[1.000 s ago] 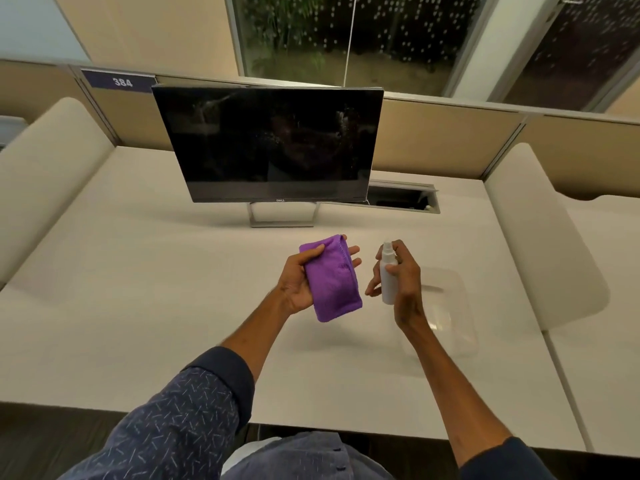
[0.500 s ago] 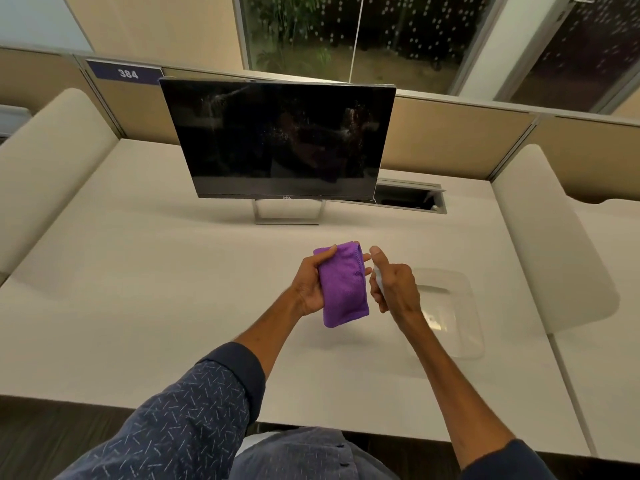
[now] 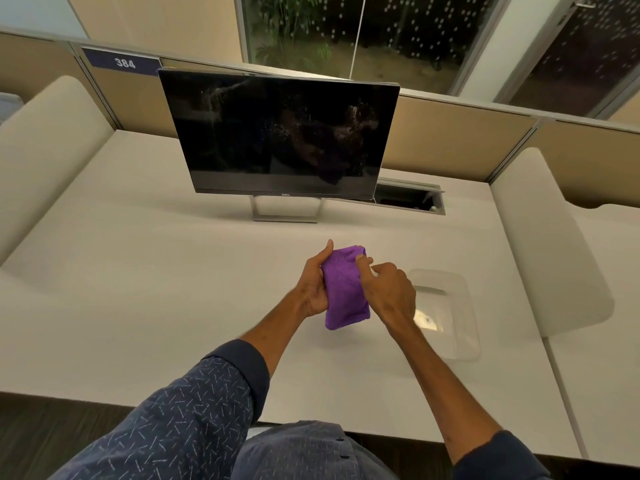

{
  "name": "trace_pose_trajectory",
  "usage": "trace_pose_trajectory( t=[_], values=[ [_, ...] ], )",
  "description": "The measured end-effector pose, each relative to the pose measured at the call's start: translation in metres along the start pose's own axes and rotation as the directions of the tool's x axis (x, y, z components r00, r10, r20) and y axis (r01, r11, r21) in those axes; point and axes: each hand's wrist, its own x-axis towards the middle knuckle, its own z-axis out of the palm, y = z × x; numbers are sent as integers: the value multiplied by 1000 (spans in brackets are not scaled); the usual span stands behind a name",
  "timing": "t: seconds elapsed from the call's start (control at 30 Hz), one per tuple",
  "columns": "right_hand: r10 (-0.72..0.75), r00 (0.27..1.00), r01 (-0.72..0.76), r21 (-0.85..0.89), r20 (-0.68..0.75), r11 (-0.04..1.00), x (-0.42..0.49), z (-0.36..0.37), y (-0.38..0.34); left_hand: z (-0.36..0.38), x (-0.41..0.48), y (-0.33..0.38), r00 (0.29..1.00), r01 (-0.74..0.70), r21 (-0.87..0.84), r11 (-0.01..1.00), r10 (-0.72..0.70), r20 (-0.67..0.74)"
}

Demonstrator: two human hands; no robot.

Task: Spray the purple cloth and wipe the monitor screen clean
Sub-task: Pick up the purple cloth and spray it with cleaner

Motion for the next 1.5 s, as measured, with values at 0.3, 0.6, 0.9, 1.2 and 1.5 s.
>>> trace_pose_trajectory(
  t=[0.3,0.6,0.9,1.2,1.5],
  values=[
    [16,986,-25,52,166,998,6,-4,-1,1,3,-1,1000,17,29,999,-17,-10],
    [40,987,-52,72,153,996,7,0,4,0,5,-4,999,37,23,999,-37,-22],
    [56,992,-63,62,111,996,10,1,-12,3,-2,-3,997,56,19,998,-55,-51],
    [153,970,-227,466,191,855,4,-7,-3,-1,-7,0,999,51,9,999,-51,11],
    [60,997,-78,685,50,724,-3,9,39,-18,-16,19,999,44,51,998,-45,21]
  ],
)
